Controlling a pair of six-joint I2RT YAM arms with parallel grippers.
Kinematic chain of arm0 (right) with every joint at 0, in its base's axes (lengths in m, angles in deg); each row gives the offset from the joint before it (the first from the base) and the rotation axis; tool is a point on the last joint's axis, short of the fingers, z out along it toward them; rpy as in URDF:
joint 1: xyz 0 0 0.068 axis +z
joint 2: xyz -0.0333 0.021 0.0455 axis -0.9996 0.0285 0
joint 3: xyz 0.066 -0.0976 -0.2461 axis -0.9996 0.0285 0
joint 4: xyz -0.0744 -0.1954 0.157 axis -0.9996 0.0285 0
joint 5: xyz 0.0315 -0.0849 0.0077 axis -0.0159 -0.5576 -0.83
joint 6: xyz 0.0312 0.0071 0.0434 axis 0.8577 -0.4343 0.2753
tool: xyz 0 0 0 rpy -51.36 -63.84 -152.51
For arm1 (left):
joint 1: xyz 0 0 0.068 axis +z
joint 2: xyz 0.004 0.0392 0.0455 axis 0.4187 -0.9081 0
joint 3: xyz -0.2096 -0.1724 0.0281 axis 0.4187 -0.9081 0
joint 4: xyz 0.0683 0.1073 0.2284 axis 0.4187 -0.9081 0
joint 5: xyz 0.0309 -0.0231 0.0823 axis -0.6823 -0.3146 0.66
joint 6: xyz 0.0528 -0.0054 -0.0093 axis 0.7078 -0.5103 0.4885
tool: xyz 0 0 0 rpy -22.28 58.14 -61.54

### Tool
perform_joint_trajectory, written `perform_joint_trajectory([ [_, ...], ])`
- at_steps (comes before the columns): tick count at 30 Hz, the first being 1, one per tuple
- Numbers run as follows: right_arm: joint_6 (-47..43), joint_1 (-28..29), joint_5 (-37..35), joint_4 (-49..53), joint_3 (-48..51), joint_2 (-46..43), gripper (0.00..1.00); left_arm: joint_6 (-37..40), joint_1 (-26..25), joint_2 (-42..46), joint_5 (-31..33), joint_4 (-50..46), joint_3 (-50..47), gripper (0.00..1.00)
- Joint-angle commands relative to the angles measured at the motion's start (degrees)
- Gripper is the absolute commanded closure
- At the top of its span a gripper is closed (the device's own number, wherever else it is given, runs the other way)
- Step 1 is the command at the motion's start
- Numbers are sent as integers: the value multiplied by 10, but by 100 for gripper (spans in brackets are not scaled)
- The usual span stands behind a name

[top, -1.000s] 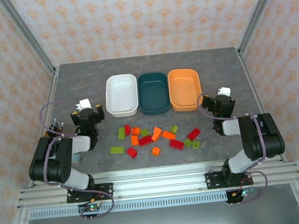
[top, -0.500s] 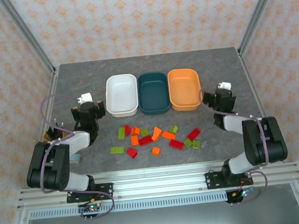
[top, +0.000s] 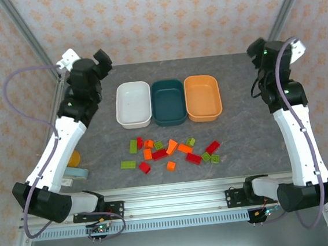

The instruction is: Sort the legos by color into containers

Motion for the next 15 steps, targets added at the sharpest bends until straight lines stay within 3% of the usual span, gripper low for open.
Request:
perform_joint_trajectory([
  [1,91,65,23,258,37,27,15,-96,-18,-41,-153,-193,6,0],
  [3,133,118,28,280,90,12,15,-61,-67,-39,-189,-177,-17,0],
  [6,187,159,98,256,186,-2,19,-27,-136,-38,-216,-202,-45,0],
  [10,211,169,185,180,290,9,19,-1,-210,-9,-278,-189,-118,0],
  [15,208,168,247,102,358,58,19,8,-289,22,-309,-181,-171,0],
])
